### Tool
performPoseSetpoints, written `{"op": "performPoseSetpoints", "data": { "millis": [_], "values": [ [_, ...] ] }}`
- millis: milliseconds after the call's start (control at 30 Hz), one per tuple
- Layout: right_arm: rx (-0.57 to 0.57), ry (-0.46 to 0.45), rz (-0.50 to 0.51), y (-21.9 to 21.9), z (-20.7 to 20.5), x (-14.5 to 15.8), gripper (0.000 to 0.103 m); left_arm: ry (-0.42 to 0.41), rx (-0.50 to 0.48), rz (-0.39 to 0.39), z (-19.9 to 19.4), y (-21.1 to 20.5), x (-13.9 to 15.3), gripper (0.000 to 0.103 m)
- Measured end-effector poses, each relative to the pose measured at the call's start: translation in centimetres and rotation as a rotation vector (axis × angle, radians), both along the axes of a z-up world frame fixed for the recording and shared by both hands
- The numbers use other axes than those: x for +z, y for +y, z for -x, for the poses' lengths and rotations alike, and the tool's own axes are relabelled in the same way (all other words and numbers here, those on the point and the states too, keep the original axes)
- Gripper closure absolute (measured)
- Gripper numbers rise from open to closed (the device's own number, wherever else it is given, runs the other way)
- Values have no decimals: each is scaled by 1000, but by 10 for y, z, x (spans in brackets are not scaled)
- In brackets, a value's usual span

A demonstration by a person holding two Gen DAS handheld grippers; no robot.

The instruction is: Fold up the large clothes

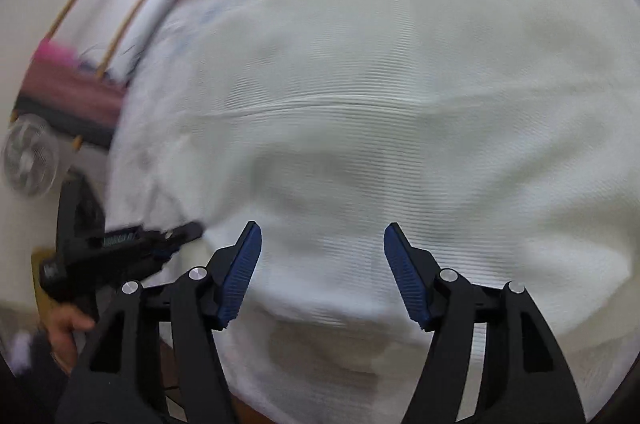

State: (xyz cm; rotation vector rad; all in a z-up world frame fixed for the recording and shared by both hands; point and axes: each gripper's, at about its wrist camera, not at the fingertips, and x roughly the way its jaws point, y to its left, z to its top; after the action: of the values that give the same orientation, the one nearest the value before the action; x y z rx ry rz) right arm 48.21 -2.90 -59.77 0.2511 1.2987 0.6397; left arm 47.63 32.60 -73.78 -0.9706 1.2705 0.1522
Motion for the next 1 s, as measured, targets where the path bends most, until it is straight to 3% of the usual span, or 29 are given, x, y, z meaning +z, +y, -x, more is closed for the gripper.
{"op": "performPoseSetpoints", "data": {
  "millis": [67,267,367,500,533,567,600,633,667,767,833,900,967,1000],
  "values": [
    [83,-38,-34,20,10,4,41,-36,16,69,-3,1,16,97],
    [324,-139,-85,76,40,16,34,-91,9,158,-19,-3,48,97],
    [364,-197,-24,93,44,14,34,-102,6,172,-24,-7,57,97],
    [335,-244,44,113,35,-4,34,-101,5,168,-24,-13,57,97],
    [337,-254,61,120,33,-7,40,-98,7,165,-27,-15,58,97],
    [337,-256,69,128,32,-9,54,-90,7,160,-29,-17,58,97],
    [322,-260,92,134,31,-11,76,-85,5,157,-29,-17,59,96],
    [303,-249,115,135,27,-13,86,-95,6,167,-29,-16,61,96],
    [264,-205,118,132,17,-18,90,-120,16,178,-28,-16,66,92],
    [148,-98,4,106,-3,-16,91,-196,7,190,-26,-16,86,60],
    [67,-44,-94,84,-15,-9,91,-283,-1,164,-25,-20,109,53],
    [-51,17,-196,57,-26,-5,91,-344,-11,97,-24,-25,129,37],
    [-176,69,-310,21,-33,-1,91,-371,5,-15,-22,-31,145,36],
    [-215,79,-345,7,-34,1,91,-380,16,-33,-21,-34,148,36]
  ]
}}
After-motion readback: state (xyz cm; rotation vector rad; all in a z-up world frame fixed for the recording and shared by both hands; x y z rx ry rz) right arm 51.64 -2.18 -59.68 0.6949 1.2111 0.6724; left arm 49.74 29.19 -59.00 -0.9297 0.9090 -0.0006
